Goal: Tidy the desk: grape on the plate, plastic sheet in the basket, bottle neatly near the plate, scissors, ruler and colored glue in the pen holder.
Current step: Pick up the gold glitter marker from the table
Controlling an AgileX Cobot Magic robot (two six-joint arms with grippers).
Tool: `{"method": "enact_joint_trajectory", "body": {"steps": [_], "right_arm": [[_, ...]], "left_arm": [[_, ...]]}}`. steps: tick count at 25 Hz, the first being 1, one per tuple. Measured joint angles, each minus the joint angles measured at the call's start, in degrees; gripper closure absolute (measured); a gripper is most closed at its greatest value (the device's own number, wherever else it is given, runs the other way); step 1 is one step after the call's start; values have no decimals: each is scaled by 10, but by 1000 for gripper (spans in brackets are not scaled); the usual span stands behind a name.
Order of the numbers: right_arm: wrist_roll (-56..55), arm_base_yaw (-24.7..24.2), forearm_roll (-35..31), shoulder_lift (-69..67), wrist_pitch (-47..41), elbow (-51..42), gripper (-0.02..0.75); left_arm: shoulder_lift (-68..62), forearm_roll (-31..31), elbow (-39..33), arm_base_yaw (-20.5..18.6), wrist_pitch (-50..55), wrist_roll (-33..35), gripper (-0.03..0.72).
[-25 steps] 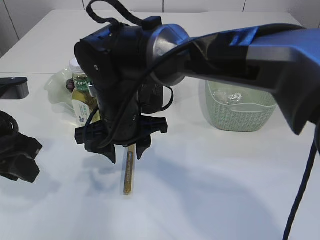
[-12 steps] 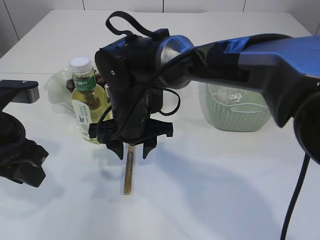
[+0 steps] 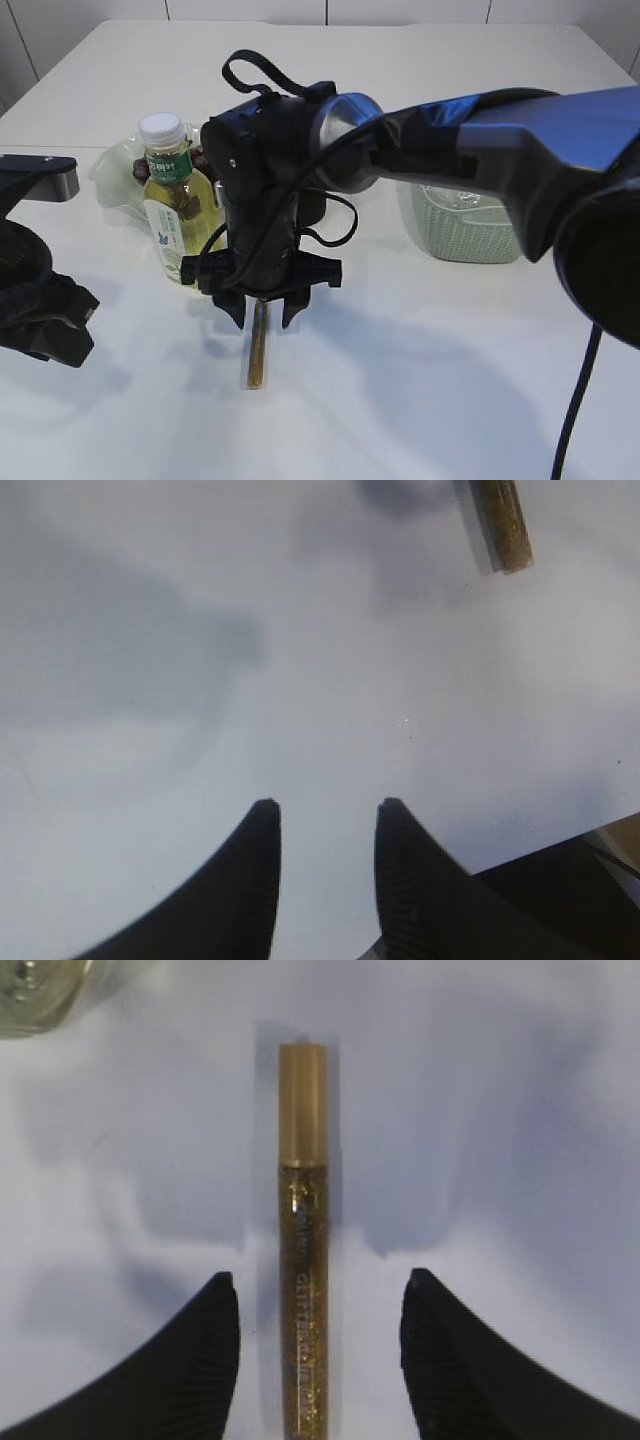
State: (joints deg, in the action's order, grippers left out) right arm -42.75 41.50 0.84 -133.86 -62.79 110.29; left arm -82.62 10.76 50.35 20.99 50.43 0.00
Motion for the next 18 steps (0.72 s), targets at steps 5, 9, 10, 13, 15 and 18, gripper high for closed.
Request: {"method": "enact_joint_trajectory", "body": {"steps": [5,9,10,13,15,18], "right_arm": [[3,0,-8,-21,1,8,321],[4,0,-8,-28,3,8,321],[4,0,-8,-29,4,8,321],[5,0,-8,-30,4,8,320],[5,0,-8,-34,4,9,320],[5,0,-8,-36,4,9,320]], "left_arm": [[0,0,0,0,-1,0,449],[0,0,0,0,-2,0,449],[0,0,0,0,-2,0,449],[0,0,0,0,-3,0,449],[0,0,0,0,-3,0,449],[0,0,0,0,-3,0,449]]}}
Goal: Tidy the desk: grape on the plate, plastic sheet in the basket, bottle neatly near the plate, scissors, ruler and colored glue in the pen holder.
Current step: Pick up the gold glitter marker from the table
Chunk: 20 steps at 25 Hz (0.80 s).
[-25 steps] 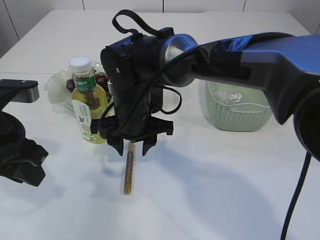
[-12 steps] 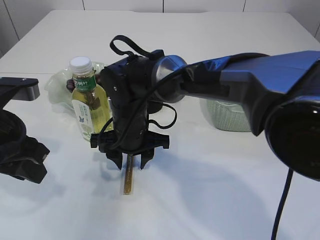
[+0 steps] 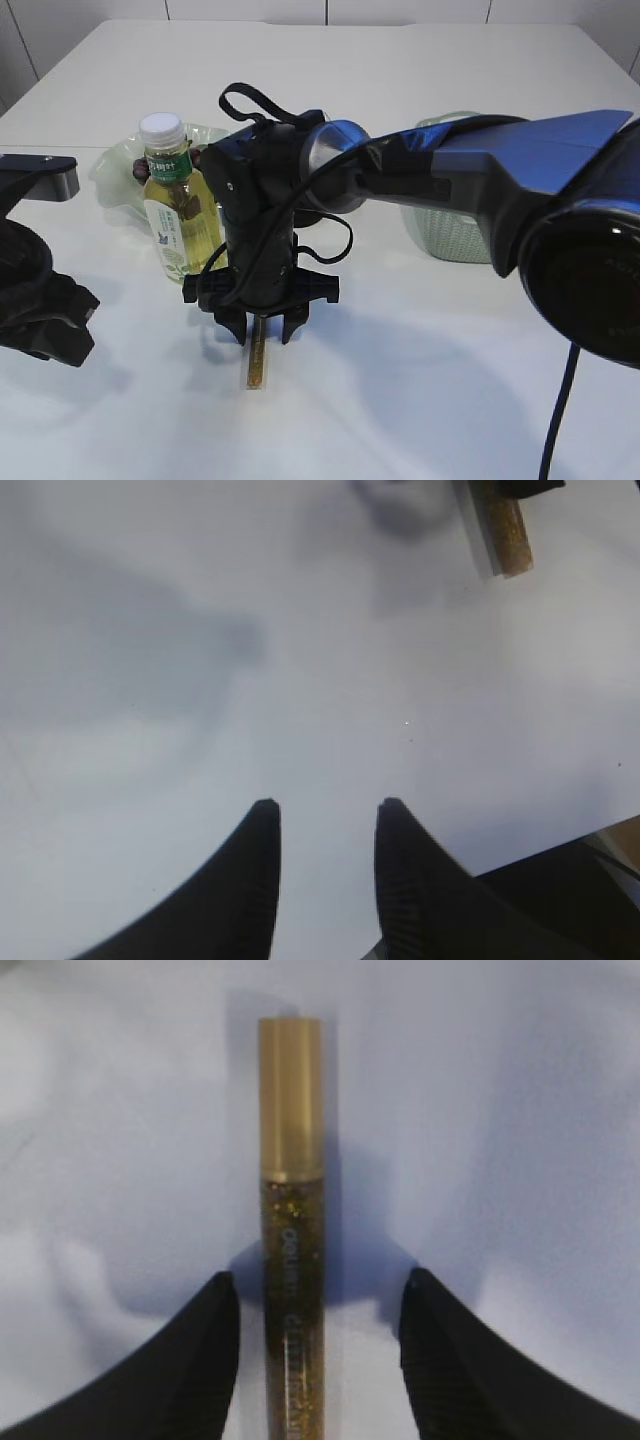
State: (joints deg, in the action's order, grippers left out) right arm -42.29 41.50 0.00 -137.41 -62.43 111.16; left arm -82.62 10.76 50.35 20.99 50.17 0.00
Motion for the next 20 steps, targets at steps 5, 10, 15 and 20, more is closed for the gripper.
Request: {"method": "enact_joint_trajectory", "body": {"steps": [5,10,15,20], "right_arm": [[0,0,0,0,0,0,372],[6,0,0,-1,0,0,529],[32,0,0,-1,-2,1,637],[98,-10,-54,-1,-6,1,648]], "left_arm": [[0,0,0,0,0,0,449],[0,0,0,0,0,0,449],[0,0,0,0,0,0,449],[0,0,0,0,0,0,449]]}}
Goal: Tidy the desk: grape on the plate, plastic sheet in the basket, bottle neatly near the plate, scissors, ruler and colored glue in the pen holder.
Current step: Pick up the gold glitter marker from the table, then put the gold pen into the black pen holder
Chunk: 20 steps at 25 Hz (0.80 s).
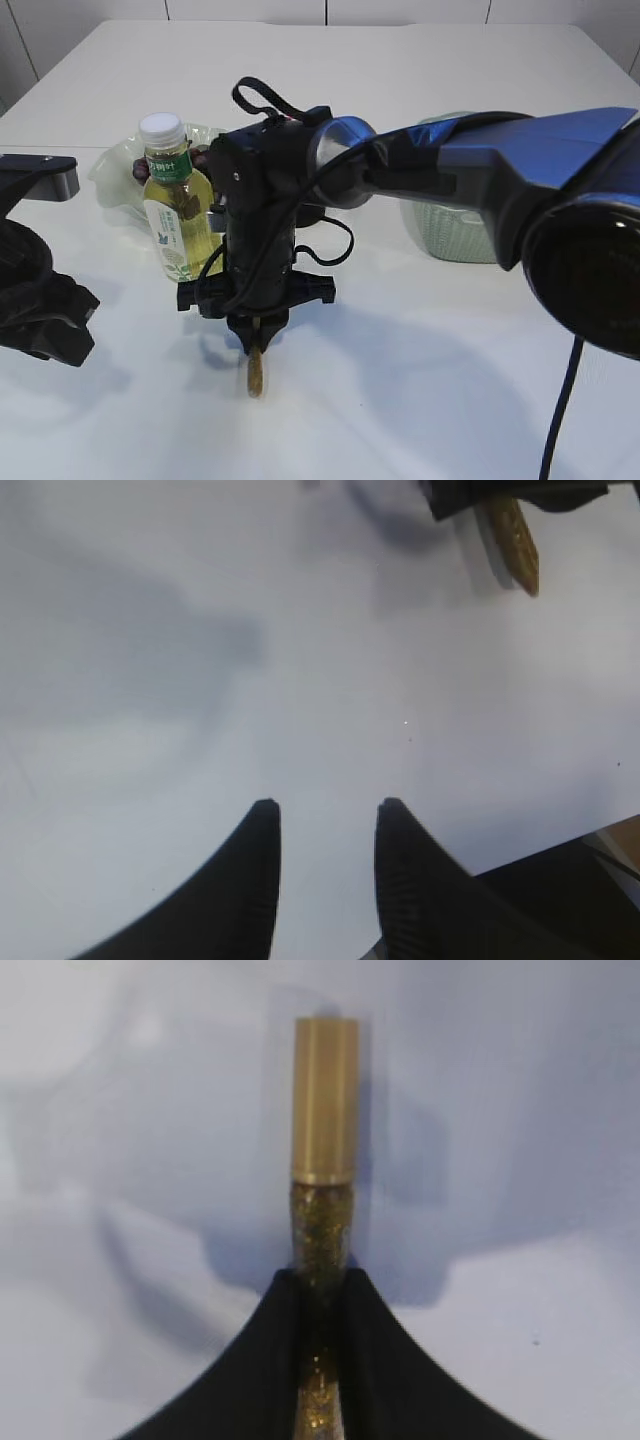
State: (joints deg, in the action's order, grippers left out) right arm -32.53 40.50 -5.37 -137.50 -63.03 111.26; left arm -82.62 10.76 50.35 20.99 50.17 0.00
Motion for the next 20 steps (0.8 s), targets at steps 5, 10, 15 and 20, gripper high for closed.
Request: {"method": "enact_joint_trajectory", "body": {"steps": [5,10,15,20], "right_arm": [[108,-24,-88,14,-12,0,648],[188,-62,-100,60,-45,0,648],[283,-126,-165,113,-65,0,649],[423,-214,-335,150,-67,0,650]], "left_arm": [[0,0,0,0,0,0,449],[0,0,0,0,0,0,449],[0,2,0,0,0,0,449],[0,12,0,0,0,0,449]]}}
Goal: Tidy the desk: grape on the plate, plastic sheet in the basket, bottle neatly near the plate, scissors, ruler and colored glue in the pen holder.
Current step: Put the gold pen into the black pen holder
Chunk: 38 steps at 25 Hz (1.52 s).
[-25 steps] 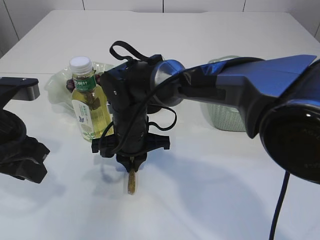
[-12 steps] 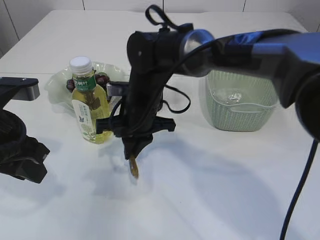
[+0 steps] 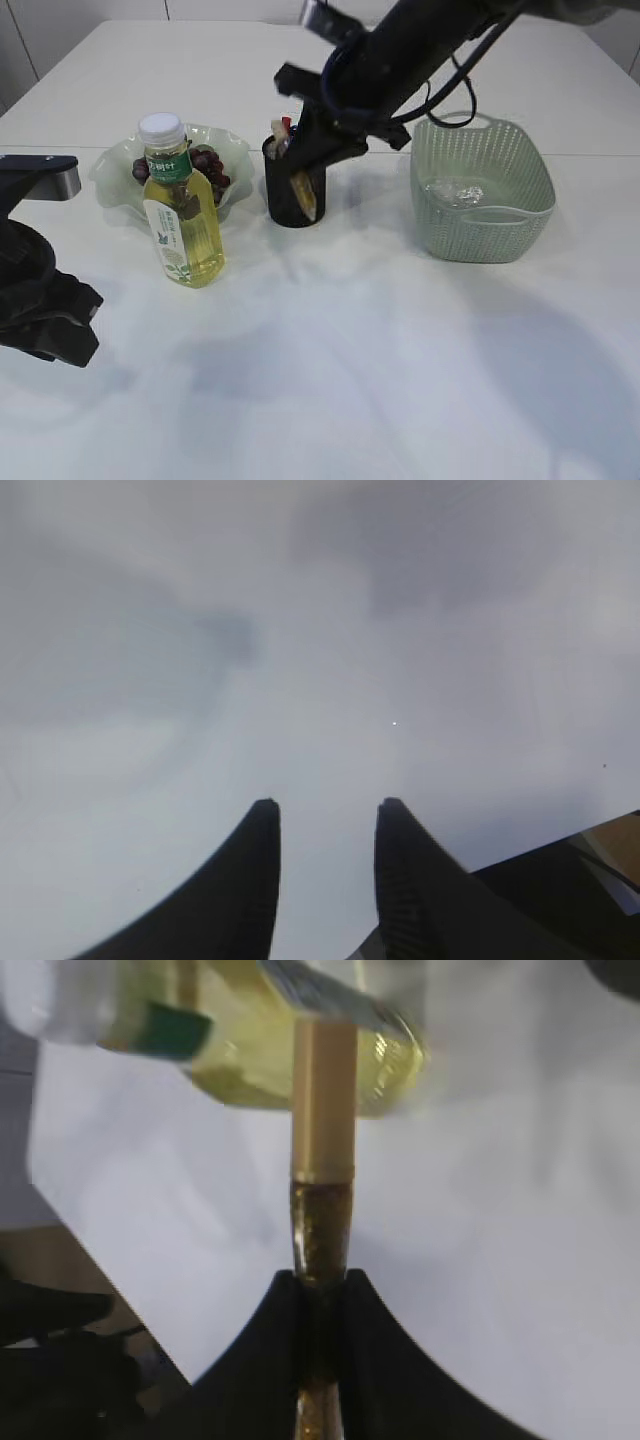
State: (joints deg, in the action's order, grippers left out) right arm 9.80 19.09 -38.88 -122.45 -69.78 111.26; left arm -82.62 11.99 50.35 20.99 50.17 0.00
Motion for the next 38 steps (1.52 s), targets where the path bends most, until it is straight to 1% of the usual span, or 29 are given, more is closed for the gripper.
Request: {"method": "enact_joint_trajectory", "body": {"steps": [4,5,7,11,14,17,21,26,28,30,33,38], "right_arm": [[141,-59,-137,11,6,0,651],[168,-71,-162,11,14,0,651],[226,-83,-190,12,38,0,651],[337,-86,-232,12,117,0,651],[425,-86,-286,11,158,0,651],[521,-86,-351,1,174,0,651],[668,-86,-459,-31,179,0,651],[839,-86,-550,-83,169,1,651],[893,-86,-573,-104,165,10,651],[917,-86,-589,-123,164,23,651],[928,-86,-612,-147,164,48,645],[933,-86,-619,-165,164,65,612]], "left_arm": [[0,3,0,0,0,0,449],[0,3,0,0,0,0,449],[0,3,0,0,0,0,449],[0,5,0,0,0,0,449],[0,6,0,0,0,0,449],[0,8,0,0,0,0,449],[0,9,0,0,0,0,449],[0,18,0,0,0,0,449],[0,19,0,0,0,0,449],[0,19,0,0,0,0,449],[0,20,0,0,0,0,449],[0,20,0,0,-8,0,449]]}}
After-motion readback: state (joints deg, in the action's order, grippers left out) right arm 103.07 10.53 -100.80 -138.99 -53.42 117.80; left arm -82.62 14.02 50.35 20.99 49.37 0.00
